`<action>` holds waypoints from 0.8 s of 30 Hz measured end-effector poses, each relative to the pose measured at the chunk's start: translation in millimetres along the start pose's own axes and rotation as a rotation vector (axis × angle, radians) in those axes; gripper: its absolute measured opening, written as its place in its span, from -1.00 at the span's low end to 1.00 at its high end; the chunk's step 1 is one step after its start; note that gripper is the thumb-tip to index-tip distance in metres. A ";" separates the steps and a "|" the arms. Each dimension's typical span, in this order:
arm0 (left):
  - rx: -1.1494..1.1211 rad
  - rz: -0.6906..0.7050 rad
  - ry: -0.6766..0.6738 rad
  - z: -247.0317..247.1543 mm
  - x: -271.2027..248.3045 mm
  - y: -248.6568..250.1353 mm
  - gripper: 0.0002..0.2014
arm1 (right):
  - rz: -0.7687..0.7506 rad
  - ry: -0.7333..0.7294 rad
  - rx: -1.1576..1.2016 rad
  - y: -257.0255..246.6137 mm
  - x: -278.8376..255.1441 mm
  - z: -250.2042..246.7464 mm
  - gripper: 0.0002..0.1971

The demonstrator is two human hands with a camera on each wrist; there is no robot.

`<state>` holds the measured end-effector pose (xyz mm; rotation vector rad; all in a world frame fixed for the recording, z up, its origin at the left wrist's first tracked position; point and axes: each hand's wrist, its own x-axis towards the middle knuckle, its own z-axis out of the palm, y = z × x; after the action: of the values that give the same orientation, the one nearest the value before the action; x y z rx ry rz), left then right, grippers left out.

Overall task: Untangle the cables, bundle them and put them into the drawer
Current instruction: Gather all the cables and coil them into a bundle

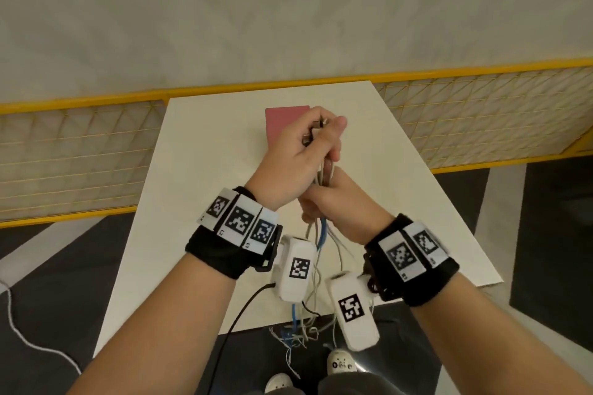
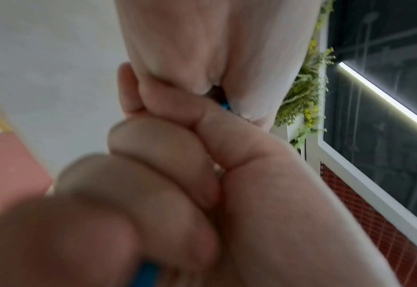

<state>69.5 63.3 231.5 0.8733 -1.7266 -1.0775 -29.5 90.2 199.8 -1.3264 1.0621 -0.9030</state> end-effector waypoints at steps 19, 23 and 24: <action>0.192 -0.015 -0.248 -11.0 15.7 -0.4 -0.65 | 0.035 0.107 0.015 1.1 8.9 -10.9 -0.68; 0.320 0.088 -0.209 -8.4 20.0 -3.7 -0.89 | 0.009 0.149 0.031 0.9 12.5 -19.9 -0.75; 0.345 0.148 -0.132 -9.7 20.4 -3.9 -0.89 | 0.002 0.166 0.042 1.8 14.0 -22.5 -0.78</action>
<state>71.8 41.0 236.5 0.8818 -2.0929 -0.7650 -46.9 70.3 197.9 -1.2314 1.1648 -1.0428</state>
